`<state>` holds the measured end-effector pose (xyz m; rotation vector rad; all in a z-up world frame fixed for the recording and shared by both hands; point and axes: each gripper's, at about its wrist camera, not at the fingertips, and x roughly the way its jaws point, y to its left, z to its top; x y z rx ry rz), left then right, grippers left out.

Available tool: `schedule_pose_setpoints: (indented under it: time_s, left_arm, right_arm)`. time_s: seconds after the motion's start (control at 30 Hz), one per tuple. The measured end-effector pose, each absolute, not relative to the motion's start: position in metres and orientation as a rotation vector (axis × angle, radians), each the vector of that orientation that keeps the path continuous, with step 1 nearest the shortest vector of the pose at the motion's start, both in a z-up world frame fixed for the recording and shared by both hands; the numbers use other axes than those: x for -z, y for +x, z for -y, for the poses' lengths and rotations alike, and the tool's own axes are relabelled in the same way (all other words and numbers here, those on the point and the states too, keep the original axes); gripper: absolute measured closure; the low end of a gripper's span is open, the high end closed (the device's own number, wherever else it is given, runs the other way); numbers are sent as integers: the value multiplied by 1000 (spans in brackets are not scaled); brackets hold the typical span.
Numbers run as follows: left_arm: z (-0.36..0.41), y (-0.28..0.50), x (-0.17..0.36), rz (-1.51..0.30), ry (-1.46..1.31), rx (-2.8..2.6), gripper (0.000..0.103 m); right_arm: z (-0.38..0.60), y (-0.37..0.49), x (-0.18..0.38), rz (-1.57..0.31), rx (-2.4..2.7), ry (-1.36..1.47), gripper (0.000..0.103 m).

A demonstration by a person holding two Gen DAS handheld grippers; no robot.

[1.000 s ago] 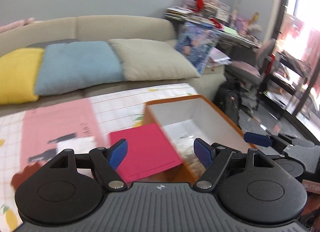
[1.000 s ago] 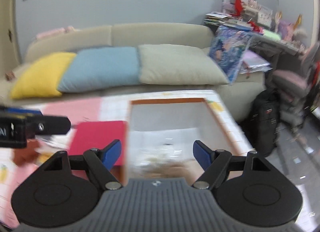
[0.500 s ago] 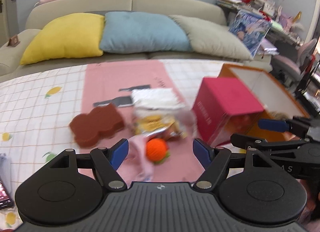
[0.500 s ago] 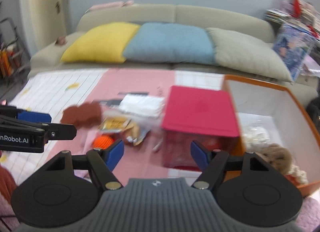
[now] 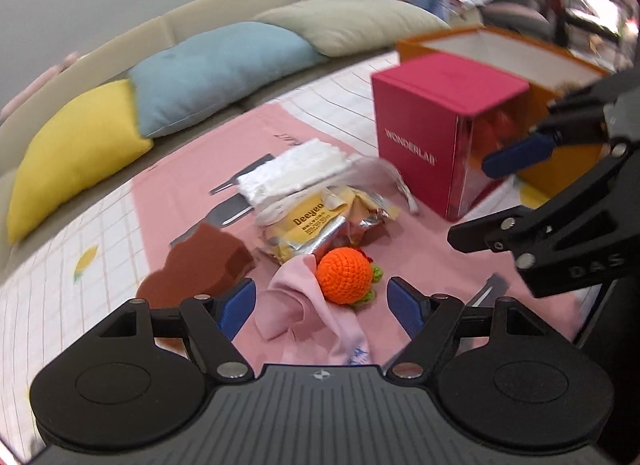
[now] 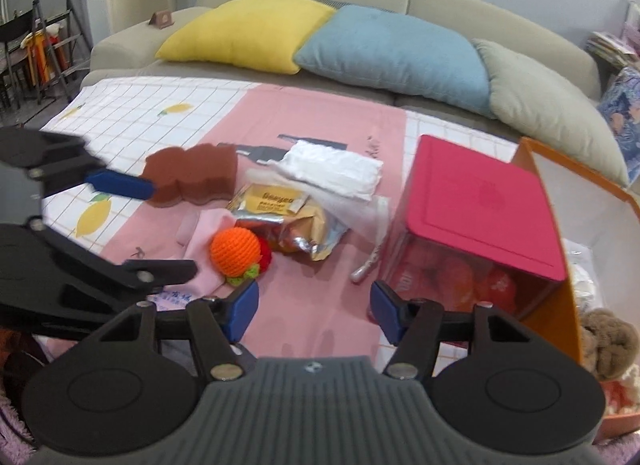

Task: Organize soft objects
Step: 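Grasp the pink cloth with the left tool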

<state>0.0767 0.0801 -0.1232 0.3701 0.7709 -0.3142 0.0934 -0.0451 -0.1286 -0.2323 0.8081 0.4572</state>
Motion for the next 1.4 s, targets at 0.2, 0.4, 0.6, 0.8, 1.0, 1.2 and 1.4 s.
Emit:
schedule_pose_setpoints:
  time_s: [0.2,0.4,0.6,0.8,1.0,1.2,1.4]
  left_arm:
    - [-78,97,151,-814,487,366,15]
    - [-79,108,173,-867,481,369,23]
    - [-91,113,174,-907,354,393,55]
    - [-86,106,172,-923,367,354,98]
    - [-105,106,153,-930,205,227,99]
    - [-126,114,131,-888,24,110,100]
    - [-130,117,131,-900,-27,74,100]
  right_arm:
    - [35,100,137,-823,-484,-257,42]
    - [26,107,143,-845,-498,-268,42]
    - [18,108,148,-845,-525,-297,42]
    - [12,112,148,-805,-546,-345,49]
    - [4,128,146,-736,-536,-394,55]
    - [-17,157,152,-675,-538,-465,60]
    - [-35,181,169,-679,-550,-531,75]
